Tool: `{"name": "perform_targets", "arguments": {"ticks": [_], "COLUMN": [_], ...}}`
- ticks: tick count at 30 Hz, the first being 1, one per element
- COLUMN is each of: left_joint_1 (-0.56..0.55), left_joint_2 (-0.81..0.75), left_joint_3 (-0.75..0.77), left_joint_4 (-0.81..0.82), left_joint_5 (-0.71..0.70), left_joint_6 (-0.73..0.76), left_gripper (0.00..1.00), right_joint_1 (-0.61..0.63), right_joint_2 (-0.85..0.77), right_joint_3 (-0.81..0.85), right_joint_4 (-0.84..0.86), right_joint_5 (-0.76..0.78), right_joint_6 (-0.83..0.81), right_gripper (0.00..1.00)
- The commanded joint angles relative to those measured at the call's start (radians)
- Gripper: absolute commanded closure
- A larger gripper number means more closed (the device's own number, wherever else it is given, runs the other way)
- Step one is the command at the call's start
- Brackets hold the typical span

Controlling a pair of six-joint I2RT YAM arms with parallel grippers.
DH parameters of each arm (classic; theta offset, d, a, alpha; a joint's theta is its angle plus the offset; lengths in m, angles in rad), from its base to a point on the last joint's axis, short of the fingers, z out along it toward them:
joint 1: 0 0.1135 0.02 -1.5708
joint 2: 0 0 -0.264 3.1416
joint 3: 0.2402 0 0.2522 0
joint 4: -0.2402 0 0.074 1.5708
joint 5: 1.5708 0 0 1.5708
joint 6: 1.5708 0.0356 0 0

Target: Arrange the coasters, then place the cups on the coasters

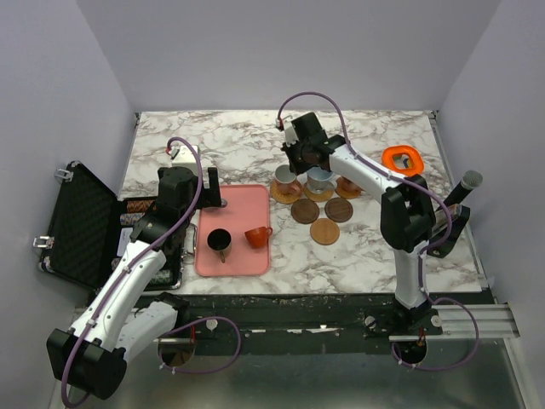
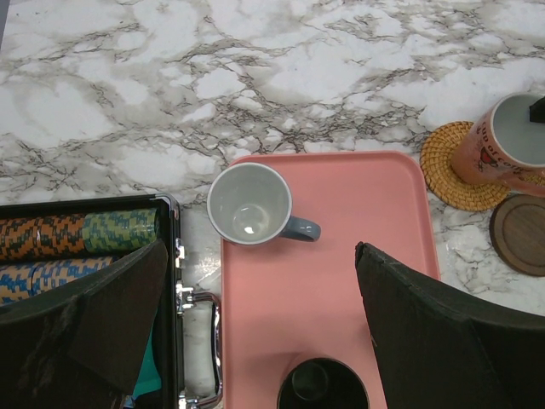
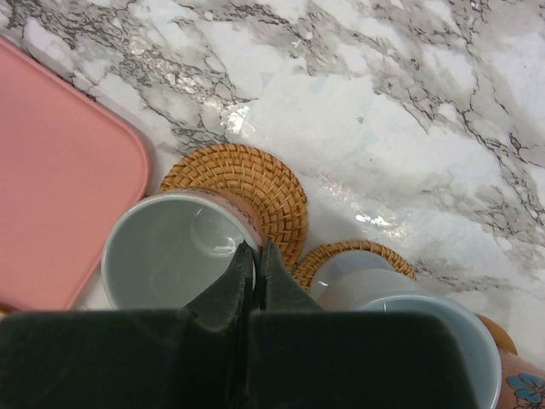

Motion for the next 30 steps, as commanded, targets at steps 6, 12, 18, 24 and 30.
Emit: {"name": "perform_targets", "arguments": {"ticks": [6,12,18,24,30], "left_joint_1": [0.008,0.008,0.008,0.008,0.009], "left_joint_2": [0.0,-0.001,0.002,0.005,0.011], "left_joint_3": [-0.002,-0.002,-0.002,-0.004,-0.001], "left_joint_4": [-0.011,-0.011,-0.009,-0.011,-0.011], "left_joint_5": [0.019,0.023,0.027,0.029,0.032], "left_joint_6": [0.014,0.014,0.014,0.015,0.015], "left_gripper": [0.01,0.01,0.01,0.01,0.01], "right_joint_1": [-0.009,-0.011,-0.012,-0.012,-0.012], "right_joint_2": [0.036,0.043,0.059,0.066,0.072], "right_joint_3": [0.047,0.046,0.049,0.055,0.069], "right_joint_4": [0.013,0.009,-0.004,-0.01,-0.021], "right_joint_5": [0.011,0.02,0.037,0.043,0.044], "right_joint_6": [-0.011,-0.014,-0.019,-0.022,-0.026], "right_gripper": [0.99,0.99,0.99,0.94,0.84]}}
